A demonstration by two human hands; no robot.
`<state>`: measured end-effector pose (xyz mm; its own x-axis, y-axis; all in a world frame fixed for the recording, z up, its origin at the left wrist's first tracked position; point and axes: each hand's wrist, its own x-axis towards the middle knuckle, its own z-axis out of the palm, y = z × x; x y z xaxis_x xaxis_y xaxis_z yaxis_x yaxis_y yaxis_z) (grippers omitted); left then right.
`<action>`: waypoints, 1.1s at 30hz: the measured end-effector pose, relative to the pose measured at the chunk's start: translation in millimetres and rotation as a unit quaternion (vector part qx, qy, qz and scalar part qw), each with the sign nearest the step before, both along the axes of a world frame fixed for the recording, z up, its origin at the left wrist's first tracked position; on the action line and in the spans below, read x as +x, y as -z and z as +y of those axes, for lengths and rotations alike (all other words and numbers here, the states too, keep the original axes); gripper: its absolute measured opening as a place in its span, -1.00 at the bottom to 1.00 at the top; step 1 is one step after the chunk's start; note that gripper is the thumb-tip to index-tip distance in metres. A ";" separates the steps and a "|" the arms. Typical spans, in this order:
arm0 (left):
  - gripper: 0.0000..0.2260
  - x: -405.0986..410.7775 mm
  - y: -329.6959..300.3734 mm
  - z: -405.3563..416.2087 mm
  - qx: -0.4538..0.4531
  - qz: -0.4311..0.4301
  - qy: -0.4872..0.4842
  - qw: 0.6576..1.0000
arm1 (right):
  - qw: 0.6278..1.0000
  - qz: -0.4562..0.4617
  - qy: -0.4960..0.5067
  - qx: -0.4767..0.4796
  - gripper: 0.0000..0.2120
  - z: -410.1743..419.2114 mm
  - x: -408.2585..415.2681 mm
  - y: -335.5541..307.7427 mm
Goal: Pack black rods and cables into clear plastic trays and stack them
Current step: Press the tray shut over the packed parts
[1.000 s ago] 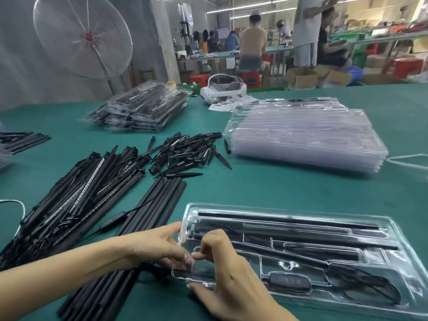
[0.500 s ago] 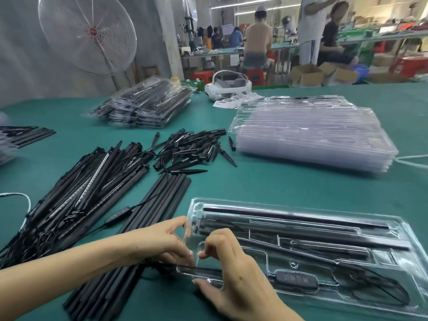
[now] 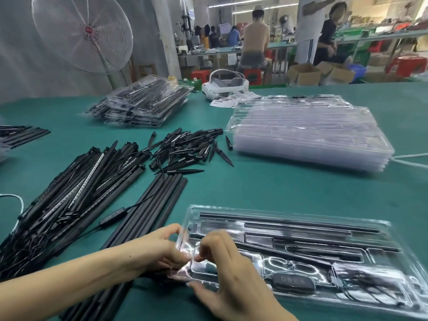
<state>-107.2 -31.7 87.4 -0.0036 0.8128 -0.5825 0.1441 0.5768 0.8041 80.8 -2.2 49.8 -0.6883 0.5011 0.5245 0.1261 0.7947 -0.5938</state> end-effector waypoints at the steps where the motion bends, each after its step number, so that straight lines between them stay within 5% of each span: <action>1: -0.50 -1.0 0.6 0.3 0.001 0.003 0.001 1.000 | 1.000 -0.001 0.001 0.003 -0.65 -0.3 -0.3 0.3; 6: -0.54 2.1 2.7 -1.5 0.006 0.035 -0.017 0.999 | 0.998 -0.037 0.011 0.051 -0.59 -0.7 0.0 0.4; 13: -0.69 13.0 7.0 3.3 0.034 0.078 -0.073 0.994 | 0.995 -0.082 -0.055 -0.020 -0.62 19.7 -0.3 -20.4; 15: -0.71 15.2 8.3 0.8 0.042 0.092 -0.083 0.991 | 0.986 -0.142 -0.040 0.073 -0.55 47.4 -12.6 -39.0; 18: -0.76 17.3 9.9 -7.0 0.074 0.146 -0.090 0.982 | 0.919 -0.326 -0.094 0.201 -0.42 80.8 -47.1 -58.6; 25: -0.52 18.9 14.3 -18.3 0.127 0.143 -0.179 0.965 | 0.811 -0.536 -0.221 0.084 -0.45 87.7 -109.2 -69.4; 33: -0.43 5.9 10.2 -19.8 0.059 0.055 -0.150 0.985 | 0.791 -0.551 -0.265 -0.025 -0.74 92.5 -115.3 -76.6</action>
<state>-101.3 -51.5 77.2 -0.3116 0.8274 -0.4671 0.0707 0.5104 0.8570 -34.5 90.4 126.4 -0.8336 -0.0098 -0.5522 0.2465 0.8881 -0.3879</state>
